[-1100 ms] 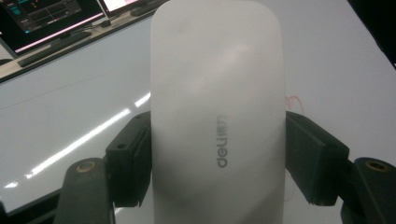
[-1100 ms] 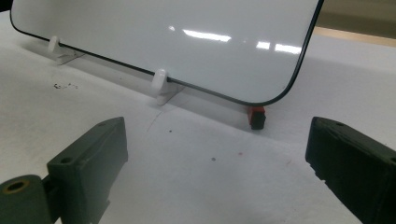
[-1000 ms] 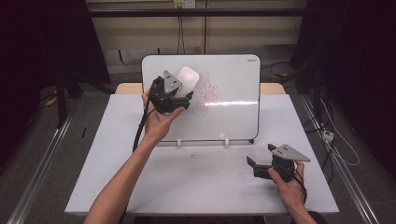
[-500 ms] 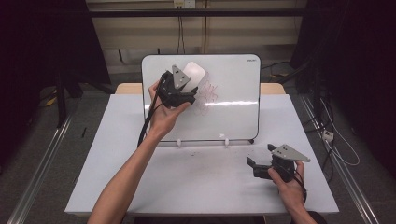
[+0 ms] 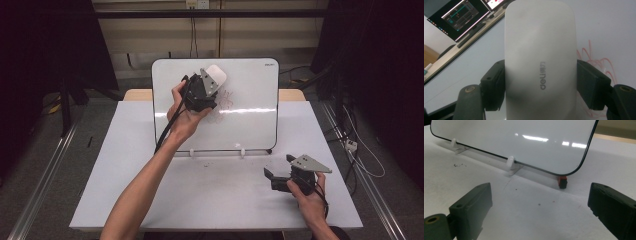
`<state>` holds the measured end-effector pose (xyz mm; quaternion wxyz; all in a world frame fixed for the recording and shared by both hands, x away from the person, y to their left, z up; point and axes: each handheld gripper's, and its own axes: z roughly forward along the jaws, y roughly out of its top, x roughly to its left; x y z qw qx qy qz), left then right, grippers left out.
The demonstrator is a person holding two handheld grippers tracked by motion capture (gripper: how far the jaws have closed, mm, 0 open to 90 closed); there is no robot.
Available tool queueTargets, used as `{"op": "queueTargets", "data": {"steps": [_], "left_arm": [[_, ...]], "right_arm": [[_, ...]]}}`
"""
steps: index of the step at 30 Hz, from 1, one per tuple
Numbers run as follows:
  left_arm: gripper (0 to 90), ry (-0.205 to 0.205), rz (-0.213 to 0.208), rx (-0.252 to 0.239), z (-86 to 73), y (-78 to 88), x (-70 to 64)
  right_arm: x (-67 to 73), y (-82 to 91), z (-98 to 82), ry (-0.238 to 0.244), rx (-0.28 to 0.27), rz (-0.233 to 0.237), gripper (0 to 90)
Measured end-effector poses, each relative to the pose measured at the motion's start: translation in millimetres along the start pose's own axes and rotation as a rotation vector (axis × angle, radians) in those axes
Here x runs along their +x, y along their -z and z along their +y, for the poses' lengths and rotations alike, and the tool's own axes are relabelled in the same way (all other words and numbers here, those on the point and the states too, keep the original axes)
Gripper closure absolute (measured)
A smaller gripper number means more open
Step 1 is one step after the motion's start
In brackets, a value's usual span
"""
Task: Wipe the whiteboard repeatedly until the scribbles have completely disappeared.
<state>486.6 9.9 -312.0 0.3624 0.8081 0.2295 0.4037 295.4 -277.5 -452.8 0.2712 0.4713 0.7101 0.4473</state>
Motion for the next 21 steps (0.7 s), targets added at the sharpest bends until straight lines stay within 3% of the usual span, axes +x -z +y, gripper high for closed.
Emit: {"op": "queueTargets", "data": {"steps": [4,5,15,21], "left_arm": [[30.7,0.002,0.0,0.023,-1.6,-8.4,-0.5],[30.7,0.021,-0.003,0.036,-4.1,-14.8,-0.5],[30.5,0.027,-0.021,0.02,-7.1,-16.2,2.5],[30.7,0.023,-0.004,0.008,-8.3,-16.4,0.7]], "right_arm": [[-0.2,0.2,-0.1,-0.001,0.0,0.001,5.4],[0.0,-0.5,-0.1,0.001,0.0,0.003,5.6],[0.6,-0.1,-0.1,0.002,0.001,0.006,5.5],[-0.1,-0.5,-0.2,0.001,0.001,0.002,5.6]]}}
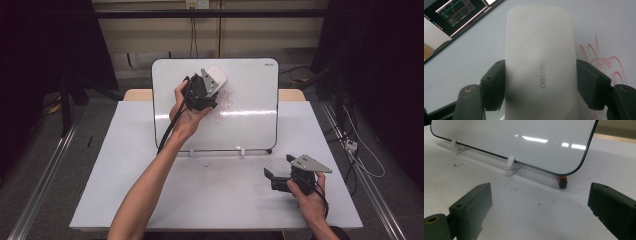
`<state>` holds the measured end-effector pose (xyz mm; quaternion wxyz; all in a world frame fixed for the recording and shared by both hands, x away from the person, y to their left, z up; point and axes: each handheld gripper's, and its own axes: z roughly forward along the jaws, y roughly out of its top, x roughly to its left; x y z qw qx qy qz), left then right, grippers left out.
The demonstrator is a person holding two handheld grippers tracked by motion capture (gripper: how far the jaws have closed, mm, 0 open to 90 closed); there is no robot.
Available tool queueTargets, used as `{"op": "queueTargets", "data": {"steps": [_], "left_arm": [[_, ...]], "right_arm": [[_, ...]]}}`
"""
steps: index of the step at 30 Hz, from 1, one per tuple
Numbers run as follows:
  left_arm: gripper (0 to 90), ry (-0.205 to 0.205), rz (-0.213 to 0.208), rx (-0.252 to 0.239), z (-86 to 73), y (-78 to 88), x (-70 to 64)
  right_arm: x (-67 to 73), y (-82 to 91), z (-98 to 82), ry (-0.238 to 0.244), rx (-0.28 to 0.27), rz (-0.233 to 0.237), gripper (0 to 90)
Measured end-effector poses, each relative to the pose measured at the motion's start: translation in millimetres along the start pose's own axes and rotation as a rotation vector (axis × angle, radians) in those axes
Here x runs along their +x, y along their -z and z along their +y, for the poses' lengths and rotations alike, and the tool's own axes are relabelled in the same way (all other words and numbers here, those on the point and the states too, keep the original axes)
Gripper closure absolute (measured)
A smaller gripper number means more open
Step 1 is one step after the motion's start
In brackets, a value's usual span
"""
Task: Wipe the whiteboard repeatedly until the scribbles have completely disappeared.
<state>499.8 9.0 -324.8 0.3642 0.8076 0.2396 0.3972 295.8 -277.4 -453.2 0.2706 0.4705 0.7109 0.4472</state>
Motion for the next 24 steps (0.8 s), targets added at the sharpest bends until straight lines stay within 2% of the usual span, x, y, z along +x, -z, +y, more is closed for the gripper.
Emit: {"op": "queueTargets", "data": {"steps": [3,6,9,12,15,18,21,24], "left_arm": [[30.7,-0.002,0.007,-0.004,-0.5,-0.2,-1.0],[30.7,0.017,0.013,-0.003,-2.2,-1.1,-3.0],[30.8,0.013,0.02,0.002,-3.0,-2.3,-10.0],[30.8,0.005,0.011,0.002,-4.6,-2.3,-12.7],[30.8,-0.017,0.002,-0.001,-9.0,-1.3,-21.9],[30.8,-0.02,-0.009,-0.003,-12.8,-0.2,-26.9],[30.7,-0.054,-0.011,-0.008,-16.6,2.4,-35.4],[30.8,-0.049,-0.024,-0.004,-16.3,3.3,-33.6]], "right_arm": [[0.5,0.1,0.0,0.0,0.001,0.004,5.6],[0.2,0.3,0.0,0.002,-0.002,0.003,5.5],[0.3,0.3,0.2,0.002,-0.005,0.002,5.5],[1.1,0.6,0.5,-0.004,0.002,0.004,5.6],[1.3,0.4,0.4,-0.005,0.002,0.004,5.5],[0.9,0.1,0.4,-0.003,0.002,0.001,5.6],[0.9,0.0,0.4,-0.002,0.002,0.004,5.6],[0.8,0.1,0.4,-0.002,0.002,0.004,5.6]]}}
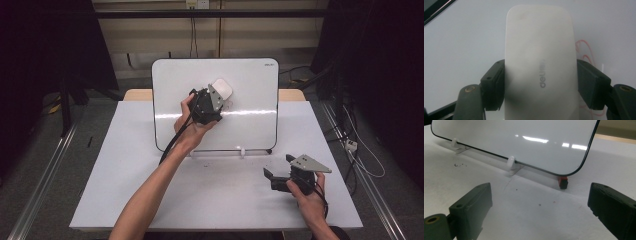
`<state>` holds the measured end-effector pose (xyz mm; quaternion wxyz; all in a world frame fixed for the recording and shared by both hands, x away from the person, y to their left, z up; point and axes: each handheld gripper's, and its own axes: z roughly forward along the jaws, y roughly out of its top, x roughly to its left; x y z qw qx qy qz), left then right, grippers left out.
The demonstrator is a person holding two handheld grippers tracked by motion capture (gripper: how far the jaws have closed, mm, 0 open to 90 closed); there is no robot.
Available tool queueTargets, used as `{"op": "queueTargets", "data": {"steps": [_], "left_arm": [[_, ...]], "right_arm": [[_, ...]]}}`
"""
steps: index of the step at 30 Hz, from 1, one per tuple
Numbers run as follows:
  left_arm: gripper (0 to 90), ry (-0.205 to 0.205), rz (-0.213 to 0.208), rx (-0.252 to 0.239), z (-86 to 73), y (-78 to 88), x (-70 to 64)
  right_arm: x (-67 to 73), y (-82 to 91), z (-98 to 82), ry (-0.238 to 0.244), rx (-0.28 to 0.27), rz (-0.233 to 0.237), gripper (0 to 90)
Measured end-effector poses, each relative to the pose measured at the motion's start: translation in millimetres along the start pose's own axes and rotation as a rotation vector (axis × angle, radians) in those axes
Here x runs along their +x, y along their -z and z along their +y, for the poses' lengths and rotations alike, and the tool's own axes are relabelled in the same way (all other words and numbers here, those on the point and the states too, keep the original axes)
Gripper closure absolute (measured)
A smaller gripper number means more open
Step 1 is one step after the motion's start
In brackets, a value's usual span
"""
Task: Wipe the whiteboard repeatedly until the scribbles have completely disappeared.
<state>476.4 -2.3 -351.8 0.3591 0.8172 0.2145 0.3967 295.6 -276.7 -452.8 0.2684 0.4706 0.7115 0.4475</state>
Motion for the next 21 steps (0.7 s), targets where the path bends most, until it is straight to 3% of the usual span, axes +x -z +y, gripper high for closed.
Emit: {"op": "queueTargets", "data": {"steps": [6,11,15,18,21], "left_arm": [[30.7,0.011,-0.016,0.013,3.1,-1.4,4.0],[30.7,0.024,-0.005,0.018,10.5,-2.0,15.1],[30.8,0.051,0.023,0.022,20.7,-4.3,33.6],[30.7,0.051,0.026,0.032,23.3,-3.8,39.3],[30.8,0.039,0.043,0.029,22.2,-4.3,36.2]], "right_arm": [[-0.2,1.2,-0.2,0.001,-0.002,0.001,5.5],[-0.2,1.1,-0.1,0.0,-0.001,0.001,5.5],[-0.5,1.0,-0.2,0.001,-0.002,0.002,5.5],[-0.6,1.2,-0.3,0.004,-0.004,0.002,5.5],[-0.7,1.6,-0.4,0.003,-0.003,0.003,5.5]]}}
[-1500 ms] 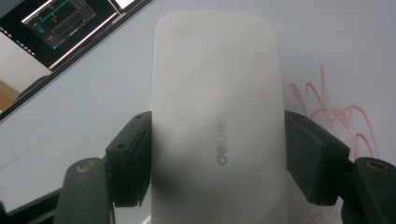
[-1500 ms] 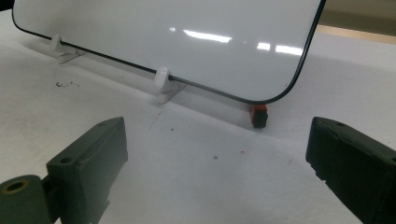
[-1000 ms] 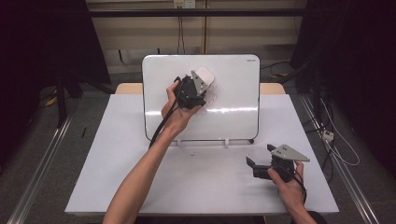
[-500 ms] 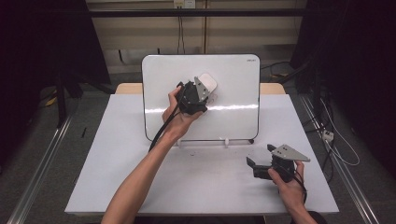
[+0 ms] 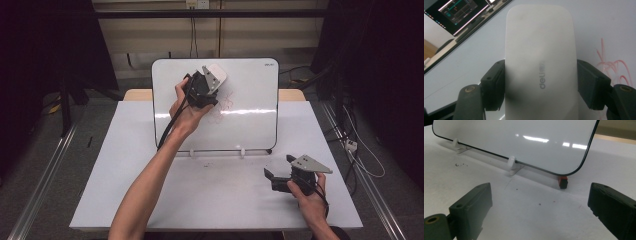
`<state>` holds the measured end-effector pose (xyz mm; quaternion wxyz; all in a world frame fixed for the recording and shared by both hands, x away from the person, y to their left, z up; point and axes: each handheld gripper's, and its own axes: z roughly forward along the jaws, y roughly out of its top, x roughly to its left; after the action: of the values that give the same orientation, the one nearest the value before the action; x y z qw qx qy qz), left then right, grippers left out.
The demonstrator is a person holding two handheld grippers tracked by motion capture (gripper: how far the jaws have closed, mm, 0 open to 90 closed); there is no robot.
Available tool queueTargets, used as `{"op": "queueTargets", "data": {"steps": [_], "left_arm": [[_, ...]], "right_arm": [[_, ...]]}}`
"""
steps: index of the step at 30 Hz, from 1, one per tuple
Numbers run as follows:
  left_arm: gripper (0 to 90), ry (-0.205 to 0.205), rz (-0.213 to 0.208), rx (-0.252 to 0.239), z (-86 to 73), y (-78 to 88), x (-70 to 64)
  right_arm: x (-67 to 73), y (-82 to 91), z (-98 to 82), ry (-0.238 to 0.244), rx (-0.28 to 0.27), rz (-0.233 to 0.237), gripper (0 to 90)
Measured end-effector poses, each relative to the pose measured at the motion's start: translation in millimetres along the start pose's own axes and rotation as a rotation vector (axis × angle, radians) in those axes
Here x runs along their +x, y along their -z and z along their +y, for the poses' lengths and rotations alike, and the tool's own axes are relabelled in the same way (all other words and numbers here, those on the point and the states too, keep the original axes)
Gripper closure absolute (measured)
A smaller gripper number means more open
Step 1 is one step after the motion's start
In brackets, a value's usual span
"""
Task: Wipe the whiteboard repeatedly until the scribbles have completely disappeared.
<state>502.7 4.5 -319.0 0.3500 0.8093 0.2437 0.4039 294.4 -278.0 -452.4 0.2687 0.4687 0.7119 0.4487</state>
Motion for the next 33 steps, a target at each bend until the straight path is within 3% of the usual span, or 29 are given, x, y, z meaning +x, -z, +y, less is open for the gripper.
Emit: {"op": "queueTargets", "data": {"steps": [3,10,16,22,23,27,33], "left_arm": [[30.8,0.0,0.004,-0.005,-1.0,-0.6,-2.4],[30.8,-0.048,-0.012,0.001,-1.3,-2.5,-13.4],[30.9,-0.112,-0.024,0.014,-0.1,-5.0,-39.3],[30.8,-0.112,-0.023,0.016,-2.4,-4.6,-44.9],[30.8,-0.143,-0.024,0.026,-4.7,-4.9,-54.5],[30.8,-0.169,-0.035,0.019,-12.3,-2.9,-68.7],[30.9,-0.185,-0.048,0.013,-15.1,0.2,-70.0]], "right_arm": [[0.1,-0.7,0.0,0.003,0.001,-0.002,5.5],[0.9,-1.1,0.4,0.002,0.004,-0.005,5.6],[0.9,-2.4,0.7,0.01,0.003,-0.007,5.6],[1.2,-1.8,0.5,0.011,0.003,-0.005,5.6],[1.2,-2.0,0.5,0.009,0.005,-0.003,5.7],[1.9,-2.6,0.6,0.01,0.005,0.0,6.1],[1.5,-1.9,0.5,0.008,0.006,0.0,5.9]]}}
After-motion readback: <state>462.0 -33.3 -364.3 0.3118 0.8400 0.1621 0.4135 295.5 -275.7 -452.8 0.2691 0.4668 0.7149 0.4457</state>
